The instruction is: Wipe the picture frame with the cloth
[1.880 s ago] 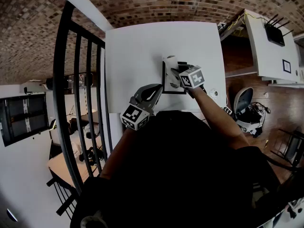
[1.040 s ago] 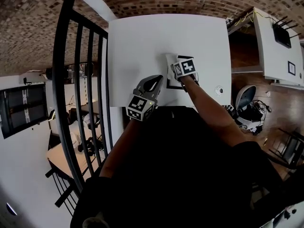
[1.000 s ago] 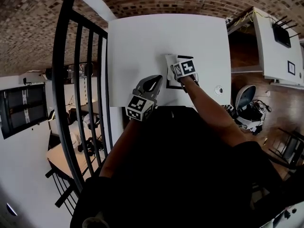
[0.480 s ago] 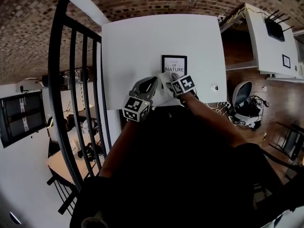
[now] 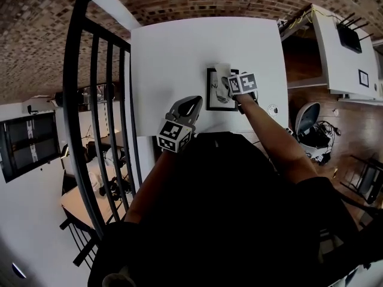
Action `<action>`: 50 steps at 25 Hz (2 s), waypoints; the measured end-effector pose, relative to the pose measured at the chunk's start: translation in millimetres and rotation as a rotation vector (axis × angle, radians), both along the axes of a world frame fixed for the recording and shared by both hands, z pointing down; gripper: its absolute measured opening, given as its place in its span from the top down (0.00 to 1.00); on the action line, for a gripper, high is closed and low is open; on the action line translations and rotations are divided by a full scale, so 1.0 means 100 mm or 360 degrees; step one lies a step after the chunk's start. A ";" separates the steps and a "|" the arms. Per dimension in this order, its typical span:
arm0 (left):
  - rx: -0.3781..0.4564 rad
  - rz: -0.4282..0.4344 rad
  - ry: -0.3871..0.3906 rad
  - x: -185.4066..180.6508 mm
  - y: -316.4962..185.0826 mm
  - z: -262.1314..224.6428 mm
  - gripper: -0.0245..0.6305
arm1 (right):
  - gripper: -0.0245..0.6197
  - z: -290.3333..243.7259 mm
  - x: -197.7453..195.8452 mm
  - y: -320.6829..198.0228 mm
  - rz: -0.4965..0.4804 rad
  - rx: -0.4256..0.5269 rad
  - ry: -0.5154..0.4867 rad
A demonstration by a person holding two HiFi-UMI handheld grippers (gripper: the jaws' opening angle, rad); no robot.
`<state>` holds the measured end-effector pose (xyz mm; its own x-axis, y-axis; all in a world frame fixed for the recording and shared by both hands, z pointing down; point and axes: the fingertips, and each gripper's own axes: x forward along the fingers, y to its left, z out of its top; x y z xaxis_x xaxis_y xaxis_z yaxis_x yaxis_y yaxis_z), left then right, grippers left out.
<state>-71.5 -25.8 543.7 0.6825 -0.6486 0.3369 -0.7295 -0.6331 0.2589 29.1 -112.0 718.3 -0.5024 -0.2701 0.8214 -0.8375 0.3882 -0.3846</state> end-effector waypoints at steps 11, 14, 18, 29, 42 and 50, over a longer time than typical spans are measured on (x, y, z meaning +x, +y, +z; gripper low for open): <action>-0.0019 -0.0011 -0.0005 -0.01 -0.02 0.04 0.96 | 0.81 0.31 -0.02 -0.14 -0.0013 -0.0070 0.0119; -0.0021 -0.0002 -0.0006 0.01 -0.03 0.06 0.96 | 0.81 0.33 -0.02 -0.01 -0.0027 -0.0086 0.0111; -0.0024 0.0005 -0.0009 0.03 -0.06 0.08 0.96 | 0.81 0.33 -0.03 0.19 -0.0061 -0.0105 0.0087; -0.0086 0.0089 0.0014 0.28 -0.06 0.04 0.96 | 0.81 0.28 -0.06 0.74 -0.0156 -0.0153 -0.0067; -0.0093 0.0124 0.0016 0.42 -0.10 0.05 0.96 | 0.80 0.24 -0.10 1.33 -0.0303 -0.0349 -0.0157; -0.0099 0.0133 0.0010 0.43 -0.08 0.04 0.96 | 0.80 0.06 0.23 0.51 -0.0025 -0.0155 -0.0147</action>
